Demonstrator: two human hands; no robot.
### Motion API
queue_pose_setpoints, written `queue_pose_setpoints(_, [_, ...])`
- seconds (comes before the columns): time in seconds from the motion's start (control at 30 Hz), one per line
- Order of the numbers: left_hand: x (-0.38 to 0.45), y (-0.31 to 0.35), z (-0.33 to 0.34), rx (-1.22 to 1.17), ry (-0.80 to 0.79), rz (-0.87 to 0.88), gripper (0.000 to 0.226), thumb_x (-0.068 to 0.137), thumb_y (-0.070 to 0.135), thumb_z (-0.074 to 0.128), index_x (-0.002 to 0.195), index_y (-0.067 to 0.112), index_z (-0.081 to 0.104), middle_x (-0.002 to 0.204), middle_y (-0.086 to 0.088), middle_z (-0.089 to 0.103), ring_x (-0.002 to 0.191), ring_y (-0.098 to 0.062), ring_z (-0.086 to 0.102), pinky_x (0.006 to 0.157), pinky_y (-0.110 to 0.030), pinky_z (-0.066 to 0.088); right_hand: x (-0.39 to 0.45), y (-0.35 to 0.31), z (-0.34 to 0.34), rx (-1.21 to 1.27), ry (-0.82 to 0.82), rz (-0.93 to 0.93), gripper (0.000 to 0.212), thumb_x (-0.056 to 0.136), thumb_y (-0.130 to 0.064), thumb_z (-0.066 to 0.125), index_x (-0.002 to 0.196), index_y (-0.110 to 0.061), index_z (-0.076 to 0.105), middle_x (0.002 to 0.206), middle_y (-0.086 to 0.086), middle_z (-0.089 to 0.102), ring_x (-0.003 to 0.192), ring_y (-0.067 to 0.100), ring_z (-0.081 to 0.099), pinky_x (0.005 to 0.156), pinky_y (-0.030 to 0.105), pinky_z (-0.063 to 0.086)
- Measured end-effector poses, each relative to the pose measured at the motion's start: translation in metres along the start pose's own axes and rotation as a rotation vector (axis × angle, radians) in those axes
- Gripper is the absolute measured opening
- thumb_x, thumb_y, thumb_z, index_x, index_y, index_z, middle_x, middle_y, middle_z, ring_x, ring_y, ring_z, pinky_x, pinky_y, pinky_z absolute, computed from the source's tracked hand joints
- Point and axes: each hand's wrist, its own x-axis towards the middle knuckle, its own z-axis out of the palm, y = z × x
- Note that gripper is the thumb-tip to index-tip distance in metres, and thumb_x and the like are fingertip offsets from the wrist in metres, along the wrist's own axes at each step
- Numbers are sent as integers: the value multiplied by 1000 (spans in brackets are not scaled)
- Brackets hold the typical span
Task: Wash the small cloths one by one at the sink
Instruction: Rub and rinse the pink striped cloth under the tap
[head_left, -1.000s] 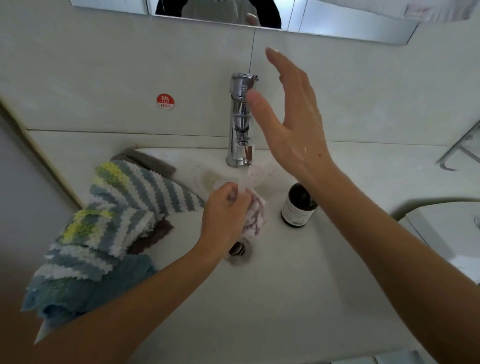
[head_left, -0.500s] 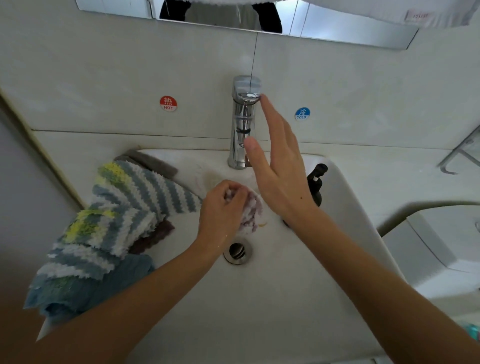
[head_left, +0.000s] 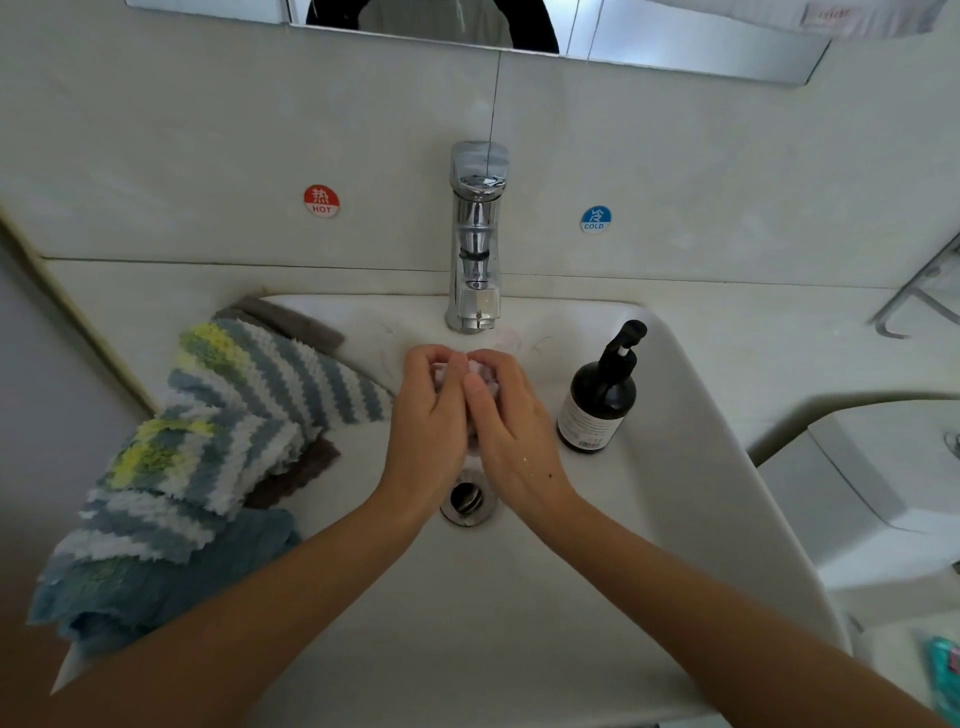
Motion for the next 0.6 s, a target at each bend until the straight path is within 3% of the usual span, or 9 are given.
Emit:
queue_pose_setpoints(0.07, [-3, 2, 4, -48, 2, -48, 14, 104, 27, 36, 95, 29, 46, 87, 5, 62, 73, 3, 65, 59, -14, 51, 1, -2, 2, 45, 54, 23, 43, 89, -63, 34, 111, -31, 52, 104, -3, 61, 88, 6, 62, 75, 25, 54])
queue_pose_setpoints(0.17, [-3, 5, 8, -73, -13, -142, 21, 105, 34, 30, 96, 25, 47, 85, 5, 60, 67, 8, 61, 57, -13, 48, 1, -3, 3, 103, 96, 75, 28, 94, -53, 48, 97, -26, 53, 84, 0, 63, 75, 16, 64, 66, 34, 55])
queue_pose_setpoints(0.27, [-5, 8, 10, -37, -56, -158, 16, 103, 36, 35, 99, 26, 46, 92, 8, 59, 74, 9, 61, 55, -10, 47, 7, -5, 1, 225, 169, 186, 19, 100, -31, 52, 85, -20, 54, 70, -2, 61, 62, 7, 60, 58, 27, 51])
queue_pose_setpoints(0.33, [-9, 8, 12, 11, -71, -144, 12, 101, 34, 42, 106, 23, 45, 98, 7, 58, 85, 2, 62, 59, -10, 48, 12, -6, -2, 280, 245, 250, 24, 101, -29, 50, 79, -20, 53, 65, -6, 58, 58, 3, 56, 56, 23, 47])
queue_pose_setpoints(0.47, [-12, 0, 13, 226, -131, -103, 38, 94, 60, 31, 101, 28, 49, 93, 10, 63, 88, -7, 63, 80, -35, 54, 17, -8, -7, 304, 334, 303, 39, 102, -33, 47, 65, -18, 49, 60, -1, 53, 59, 13, 52, 60, 34, 45])
queue_pose_setpoints(0.6, [-13, -1, 12, 250, -94, -102, 56, 87, 68, 29, 95, 21, 58, 83, 5, 67, 81, -9, 66, 82, -44, 55, 12, -15, -4, 268, 262, 301, 43, 101, -31, 47, 61, -16, 45, 58, 3, 47, 55, 8, 46, 57, 27, 40])
